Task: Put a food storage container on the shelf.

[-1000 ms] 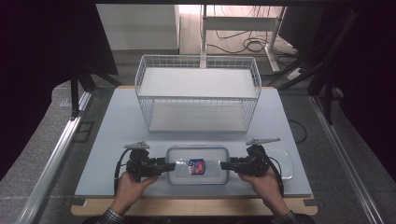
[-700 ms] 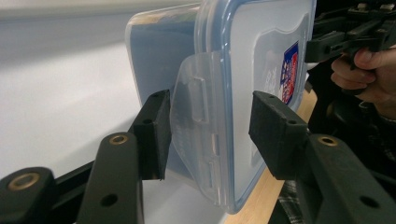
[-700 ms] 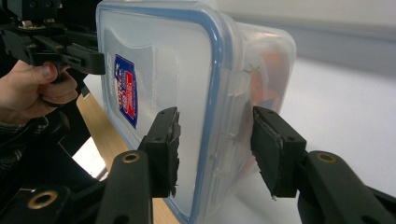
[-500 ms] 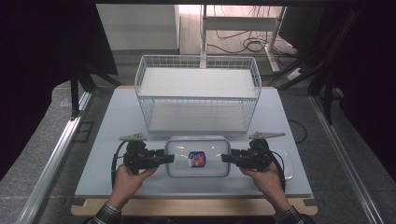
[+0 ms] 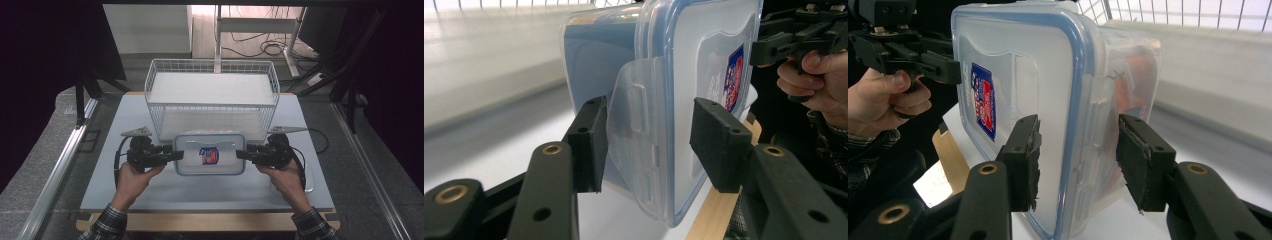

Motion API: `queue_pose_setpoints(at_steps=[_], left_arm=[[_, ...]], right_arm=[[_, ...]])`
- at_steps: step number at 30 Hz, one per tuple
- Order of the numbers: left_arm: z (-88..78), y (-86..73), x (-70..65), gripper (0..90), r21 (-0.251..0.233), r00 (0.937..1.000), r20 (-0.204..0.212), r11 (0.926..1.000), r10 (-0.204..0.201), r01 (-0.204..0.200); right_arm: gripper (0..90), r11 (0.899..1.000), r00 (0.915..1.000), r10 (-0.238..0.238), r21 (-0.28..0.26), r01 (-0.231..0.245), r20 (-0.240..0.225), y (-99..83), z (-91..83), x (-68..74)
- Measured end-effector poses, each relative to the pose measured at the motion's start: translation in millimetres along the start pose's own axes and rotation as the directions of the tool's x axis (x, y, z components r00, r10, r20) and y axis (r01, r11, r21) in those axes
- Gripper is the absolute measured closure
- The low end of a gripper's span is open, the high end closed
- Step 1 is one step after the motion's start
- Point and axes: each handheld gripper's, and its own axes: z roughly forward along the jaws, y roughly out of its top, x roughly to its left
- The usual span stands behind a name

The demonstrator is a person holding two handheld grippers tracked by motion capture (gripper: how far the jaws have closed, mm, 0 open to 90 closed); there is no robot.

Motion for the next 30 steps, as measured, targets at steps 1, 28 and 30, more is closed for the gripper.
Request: queue_pose_setpoints(at_steps=[1,28,30], left_arm=[[-0.7,2.9,-0.2,50.3,-0.003,1.0000,0.000,1.0000,0.002,-0.002],[-14.1,98.4,4.2,50.2,-0.053,0.9965,-0.023,0.9952,0.081,-0.082],[-14.2,101.8,4.5,50.2,-0.056,0.9965,-0.024,0.9951,0.080,-0.082]], right_arm=[[53.2,1.000,1.0000,0.000,-0.003,0.000,0.000,2.9,-0.6,0.3],[53.1,0.993,0.9980,-0.058,-0.101,0.060,0.024,89.0,-16.2,-5.5],[53.1,0.993,0.9981,-0.057,-0.105,0.059,0.024,92.3,-16.5,-6.2]])
